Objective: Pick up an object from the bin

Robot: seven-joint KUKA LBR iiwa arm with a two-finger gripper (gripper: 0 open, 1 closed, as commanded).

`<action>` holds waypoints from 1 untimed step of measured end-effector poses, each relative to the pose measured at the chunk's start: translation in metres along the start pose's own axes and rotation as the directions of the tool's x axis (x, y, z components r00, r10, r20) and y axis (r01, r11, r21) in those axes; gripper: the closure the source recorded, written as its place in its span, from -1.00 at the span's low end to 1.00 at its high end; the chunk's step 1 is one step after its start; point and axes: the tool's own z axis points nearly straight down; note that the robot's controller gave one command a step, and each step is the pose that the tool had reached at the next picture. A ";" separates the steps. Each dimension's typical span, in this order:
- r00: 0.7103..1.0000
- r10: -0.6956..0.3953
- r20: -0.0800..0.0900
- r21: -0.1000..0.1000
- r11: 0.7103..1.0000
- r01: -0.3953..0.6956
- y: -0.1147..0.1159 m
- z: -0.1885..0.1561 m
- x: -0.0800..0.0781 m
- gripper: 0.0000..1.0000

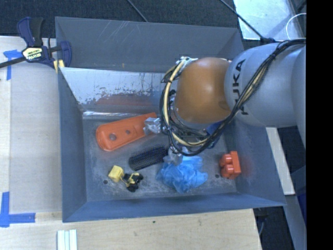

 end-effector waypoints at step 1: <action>1.000 0.001 0.002 0.001 1.000 -0.001 -0.001 -0.001 -0.001 -1.00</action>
Offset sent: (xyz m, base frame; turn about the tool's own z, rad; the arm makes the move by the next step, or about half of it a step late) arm 0.0207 -0.0173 0.1159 -0.2100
